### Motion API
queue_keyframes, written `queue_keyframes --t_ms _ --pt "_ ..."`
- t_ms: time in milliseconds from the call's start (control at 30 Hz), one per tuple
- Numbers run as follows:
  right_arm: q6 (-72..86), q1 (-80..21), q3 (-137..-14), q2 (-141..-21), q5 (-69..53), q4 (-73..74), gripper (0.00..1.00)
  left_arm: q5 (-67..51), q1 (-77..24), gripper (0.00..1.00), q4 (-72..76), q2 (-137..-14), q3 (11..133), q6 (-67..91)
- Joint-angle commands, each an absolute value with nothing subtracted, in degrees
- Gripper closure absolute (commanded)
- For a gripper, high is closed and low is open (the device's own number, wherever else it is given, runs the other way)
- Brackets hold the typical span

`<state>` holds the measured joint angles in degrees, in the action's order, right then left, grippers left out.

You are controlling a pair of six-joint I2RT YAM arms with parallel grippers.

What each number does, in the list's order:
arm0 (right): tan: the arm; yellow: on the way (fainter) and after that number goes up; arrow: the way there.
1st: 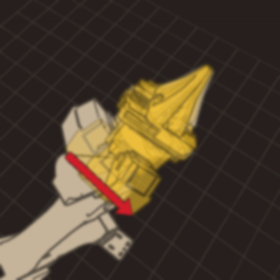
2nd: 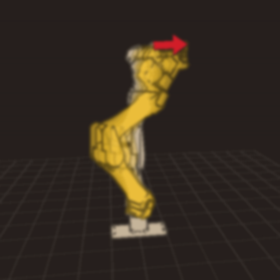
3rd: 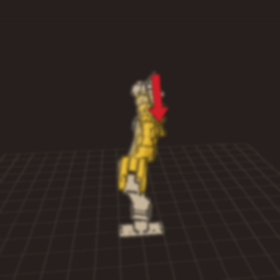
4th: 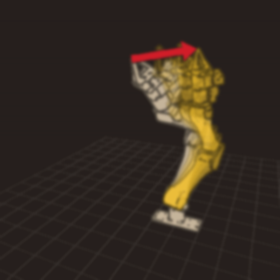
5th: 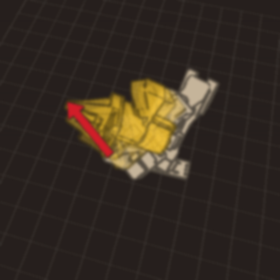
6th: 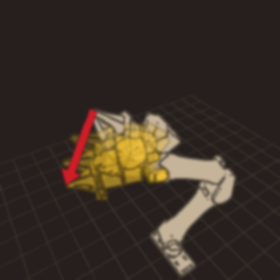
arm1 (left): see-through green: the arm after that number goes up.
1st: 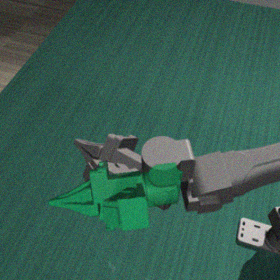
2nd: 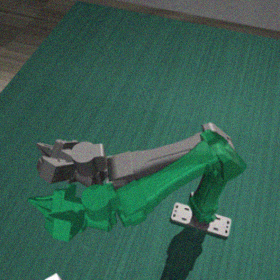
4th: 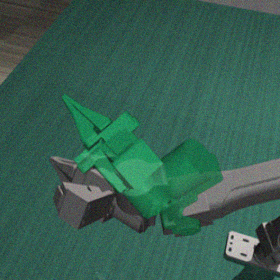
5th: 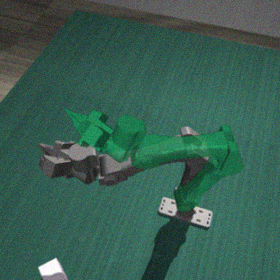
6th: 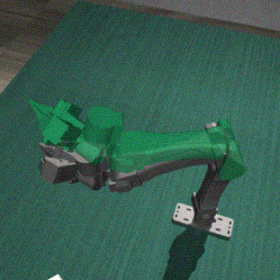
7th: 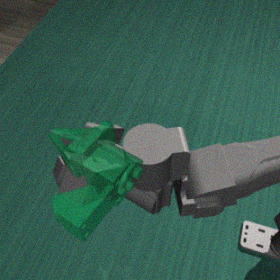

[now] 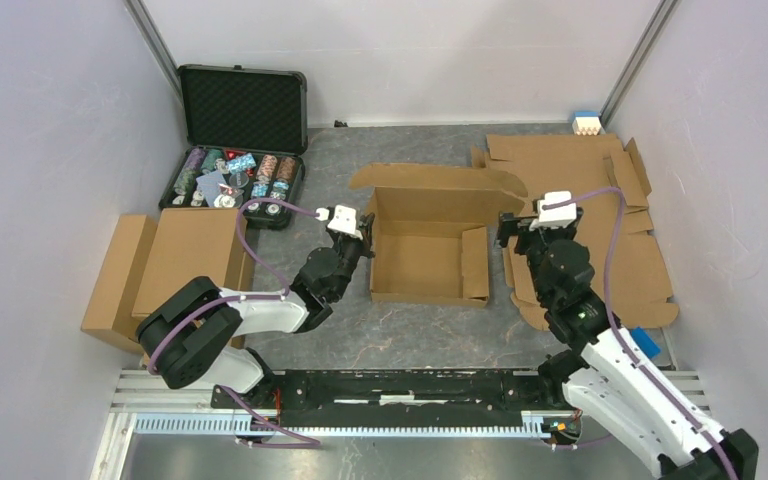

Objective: Fold the paper box

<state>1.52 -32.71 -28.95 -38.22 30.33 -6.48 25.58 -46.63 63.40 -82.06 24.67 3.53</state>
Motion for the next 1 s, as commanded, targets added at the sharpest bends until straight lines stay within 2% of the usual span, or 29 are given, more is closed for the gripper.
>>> queue_keyframes --t_ms 0,100,233,400,533,600,700,800,833,900,967 --pt "-0.2 -21.1 -30.8 -40.4 13.4 -8.1 0.02 25.8 -47.1 0.98 60.1 -81.5 25.9 4.2" --pt "1.5 -15.1 -31.8 -44.3 6.0 -10.0 0.02 26.0 -47.1 0.98 59.9 -81.2 25.9 4.6" --pt "1.6 -13.0 -32.0 -47.9 -2.6 -13.5 0.03 25.1 -47.1 0.98 59.7 -81.2 26.0 5.2" --pt "1.9 -12.9 -30.7 -50.3 -9.6 -19.2 0.23 24.3 -47.1 0.98 58.3 -81.3 26.8 5.8" --pt "6.2 -13.0 -31.8 -51.8 -10.2 -17.1 0.47 24.0 -47.1 0.98 57.7 -81.3 27.0 5.8" --pt "7.9 -13.0 -33.5 -52.8 -9.1 -13.0 0.55 23.9 -47.1 0.98 57.6 -81.2 27.0 5.9" --pt "12.6 -13.0 -33.5 -52.8 -8.6 -11.8 0.61 23.4 -47.1 0.98 56.8 -80.9 27.3 6.3" --pt "16.3 -12.9 -34.4 -53.4 -8.0 -10.6 0.64 23.2 -47.2 0.98 56.2 -81.0 27.6 6.5" --pt "16.5 -13.0 -35.1 -54.0 -8.0 -9.9 0.62 23.2 -47.2 0.98 56.1 -81.1 27.8 6.4" --pt "15.4 -13.1 -36.4 -54.7 -8.2 -8.3 0.52 23.3 -47.2 0.98 56.0 -81.3 27.8 6.5" --pt "13.5 -13.2 -36.1 -54.6 -7.3 -7.4 0.48 23.5 -47.2 0.98 55.9 -81.4 27.9 6.4"
